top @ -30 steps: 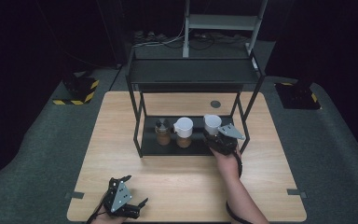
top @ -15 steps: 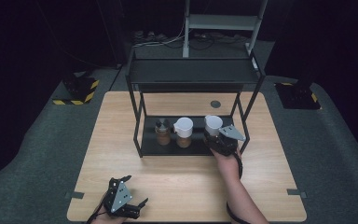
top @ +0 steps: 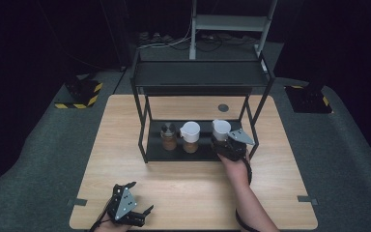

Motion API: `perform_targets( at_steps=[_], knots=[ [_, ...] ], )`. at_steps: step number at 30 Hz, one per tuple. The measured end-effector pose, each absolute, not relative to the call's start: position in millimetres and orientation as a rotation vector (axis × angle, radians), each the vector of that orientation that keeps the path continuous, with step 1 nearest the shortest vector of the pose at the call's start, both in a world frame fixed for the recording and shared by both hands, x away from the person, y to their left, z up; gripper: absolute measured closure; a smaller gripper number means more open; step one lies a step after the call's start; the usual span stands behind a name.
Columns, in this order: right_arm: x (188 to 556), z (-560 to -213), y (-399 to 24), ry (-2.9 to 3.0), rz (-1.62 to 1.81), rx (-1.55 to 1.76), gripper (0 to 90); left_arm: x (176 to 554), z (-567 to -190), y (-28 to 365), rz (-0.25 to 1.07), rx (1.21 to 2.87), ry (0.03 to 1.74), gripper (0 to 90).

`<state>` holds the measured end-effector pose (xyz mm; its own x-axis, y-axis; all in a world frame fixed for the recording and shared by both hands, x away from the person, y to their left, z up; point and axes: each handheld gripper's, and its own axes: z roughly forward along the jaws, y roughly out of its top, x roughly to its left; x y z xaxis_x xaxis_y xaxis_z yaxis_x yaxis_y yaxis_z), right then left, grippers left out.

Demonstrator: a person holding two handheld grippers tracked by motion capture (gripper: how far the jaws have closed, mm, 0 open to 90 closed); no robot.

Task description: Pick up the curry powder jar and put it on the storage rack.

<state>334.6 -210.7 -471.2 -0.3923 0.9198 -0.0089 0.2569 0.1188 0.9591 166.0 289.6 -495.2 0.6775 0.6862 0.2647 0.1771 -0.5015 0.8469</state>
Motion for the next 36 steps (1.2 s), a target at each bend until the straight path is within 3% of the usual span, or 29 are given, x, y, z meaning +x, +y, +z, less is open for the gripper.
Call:
perform_targets(
  at_steps=[13, 36],
  knots=[
    [334, -470, -209, 1.757, 1.291, 1.141, 1.1, 166, -495, 289, 0.755, 2.036, 0.663, 1.0],
    [318, -461, -210, 1.765, 1.31, 1.103, 0.0, 165, -495, 287, 0.765, 2.048, 0.656, 1.0]
  ],
)
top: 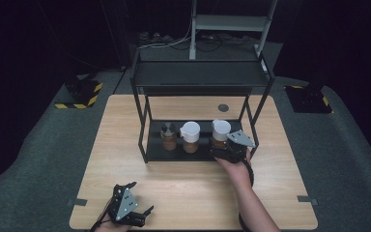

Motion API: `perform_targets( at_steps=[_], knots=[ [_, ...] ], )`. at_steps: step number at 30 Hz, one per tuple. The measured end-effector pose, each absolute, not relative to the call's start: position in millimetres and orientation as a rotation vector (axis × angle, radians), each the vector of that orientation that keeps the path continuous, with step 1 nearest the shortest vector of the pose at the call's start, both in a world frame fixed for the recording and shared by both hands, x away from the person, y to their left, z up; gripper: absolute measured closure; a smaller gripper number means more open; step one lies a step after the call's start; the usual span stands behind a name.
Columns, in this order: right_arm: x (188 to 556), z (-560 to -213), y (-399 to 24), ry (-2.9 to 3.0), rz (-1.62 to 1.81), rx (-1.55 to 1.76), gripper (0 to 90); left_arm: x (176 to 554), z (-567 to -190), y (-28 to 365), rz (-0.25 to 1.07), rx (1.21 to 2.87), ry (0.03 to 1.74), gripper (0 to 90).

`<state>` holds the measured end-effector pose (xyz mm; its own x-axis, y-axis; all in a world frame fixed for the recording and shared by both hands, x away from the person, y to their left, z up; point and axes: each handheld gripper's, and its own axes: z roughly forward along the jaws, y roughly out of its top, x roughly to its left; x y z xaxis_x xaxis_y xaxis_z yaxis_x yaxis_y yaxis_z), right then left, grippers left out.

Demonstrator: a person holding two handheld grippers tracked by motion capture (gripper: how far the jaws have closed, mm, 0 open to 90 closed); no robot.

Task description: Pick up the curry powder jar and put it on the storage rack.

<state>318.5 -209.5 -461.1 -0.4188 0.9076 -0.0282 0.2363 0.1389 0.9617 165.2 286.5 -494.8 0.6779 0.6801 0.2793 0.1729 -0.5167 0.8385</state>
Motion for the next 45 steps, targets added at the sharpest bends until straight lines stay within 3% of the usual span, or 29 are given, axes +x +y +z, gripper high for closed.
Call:
perform_targets(
  at_steps=[45],
  knots=[
    [248, -441, -236, 1.738, 1.356, 1.013, 0.0, 164, -495, 284, 0.774, 2.053, 0.659, 1.0]
  ],
)
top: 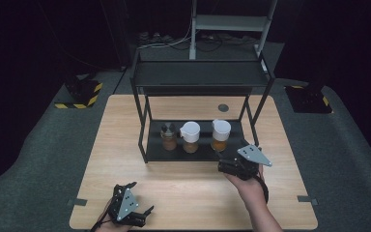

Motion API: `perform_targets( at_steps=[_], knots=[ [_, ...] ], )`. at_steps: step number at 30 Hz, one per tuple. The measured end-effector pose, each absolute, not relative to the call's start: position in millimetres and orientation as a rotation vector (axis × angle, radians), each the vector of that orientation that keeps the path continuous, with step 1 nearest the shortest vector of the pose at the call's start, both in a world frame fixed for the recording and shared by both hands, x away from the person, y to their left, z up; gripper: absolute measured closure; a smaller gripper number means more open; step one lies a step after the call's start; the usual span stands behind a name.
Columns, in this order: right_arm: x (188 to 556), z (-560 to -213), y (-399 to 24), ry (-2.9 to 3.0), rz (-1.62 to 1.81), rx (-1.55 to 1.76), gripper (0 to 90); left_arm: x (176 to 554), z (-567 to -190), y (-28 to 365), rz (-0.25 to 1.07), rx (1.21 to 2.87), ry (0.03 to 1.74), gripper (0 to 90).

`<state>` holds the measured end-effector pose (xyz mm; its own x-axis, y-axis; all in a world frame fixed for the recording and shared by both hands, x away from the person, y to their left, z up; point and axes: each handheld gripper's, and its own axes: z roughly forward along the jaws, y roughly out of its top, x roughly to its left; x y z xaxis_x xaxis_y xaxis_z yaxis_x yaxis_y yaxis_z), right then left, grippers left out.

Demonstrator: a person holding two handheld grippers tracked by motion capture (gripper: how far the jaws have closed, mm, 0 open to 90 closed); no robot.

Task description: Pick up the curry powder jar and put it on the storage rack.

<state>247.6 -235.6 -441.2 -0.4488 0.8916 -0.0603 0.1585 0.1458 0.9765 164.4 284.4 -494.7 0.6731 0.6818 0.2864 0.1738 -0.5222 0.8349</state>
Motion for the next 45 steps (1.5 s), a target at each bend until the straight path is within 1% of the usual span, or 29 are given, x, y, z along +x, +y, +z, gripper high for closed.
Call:
perform_targets(
  at_steps=[18, 30, 45],
  knots=[
    [209, -452, -245, 1.774, 1.33, 0.94, 0.0, 164, -495, 284, 0.778, 2.056, 0.654, 1.0],
    [191, -475, -253, 1.819, 1.256, 0.935, 0.0, 164, -495, 283, 0.784, 2.061, 0.654, 1.0],
    [185, -500, -257, 1.91, 1.102, 0.932, 0.0, 165, -494, 282, 0.779, 2.069, 0.648, 1.0]
  ],
)
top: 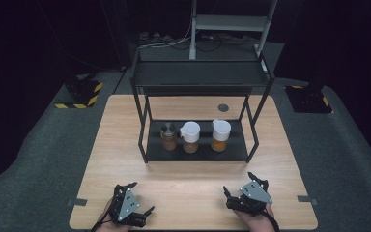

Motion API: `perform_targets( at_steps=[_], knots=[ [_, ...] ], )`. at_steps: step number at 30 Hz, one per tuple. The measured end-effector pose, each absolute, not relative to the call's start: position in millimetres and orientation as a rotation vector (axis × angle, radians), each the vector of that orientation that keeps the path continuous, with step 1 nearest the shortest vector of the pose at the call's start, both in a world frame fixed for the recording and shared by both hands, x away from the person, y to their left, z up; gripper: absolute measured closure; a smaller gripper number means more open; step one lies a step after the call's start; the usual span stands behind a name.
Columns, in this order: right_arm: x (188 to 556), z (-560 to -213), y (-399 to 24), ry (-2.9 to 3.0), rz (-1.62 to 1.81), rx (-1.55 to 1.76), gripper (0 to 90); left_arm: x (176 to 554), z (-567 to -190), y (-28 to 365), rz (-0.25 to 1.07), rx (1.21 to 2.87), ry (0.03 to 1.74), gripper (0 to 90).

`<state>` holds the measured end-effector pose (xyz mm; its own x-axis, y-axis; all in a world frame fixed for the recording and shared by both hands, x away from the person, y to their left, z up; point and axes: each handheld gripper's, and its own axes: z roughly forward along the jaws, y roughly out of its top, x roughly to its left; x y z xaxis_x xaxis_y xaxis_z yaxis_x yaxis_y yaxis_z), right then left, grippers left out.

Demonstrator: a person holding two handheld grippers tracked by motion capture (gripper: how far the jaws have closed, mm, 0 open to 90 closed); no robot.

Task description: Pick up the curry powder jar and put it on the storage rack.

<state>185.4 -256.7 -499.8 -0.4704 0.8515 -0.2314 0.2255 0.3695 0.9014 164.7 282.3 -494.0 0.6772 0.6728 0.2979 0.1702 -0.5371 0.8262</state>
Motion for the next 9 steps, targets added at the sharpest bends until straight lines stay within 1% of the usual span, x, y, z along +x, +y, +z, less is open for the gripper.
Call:
perform_targets(
  at_steps=[9],
  knots=[
    [186.2, -501.8, -256.4, 1.922, 1.084, 0.94, 0.0, 165.9, -493.9, 284.8, 0.766, 2.062, 0.649, 1.0]
  ],
)
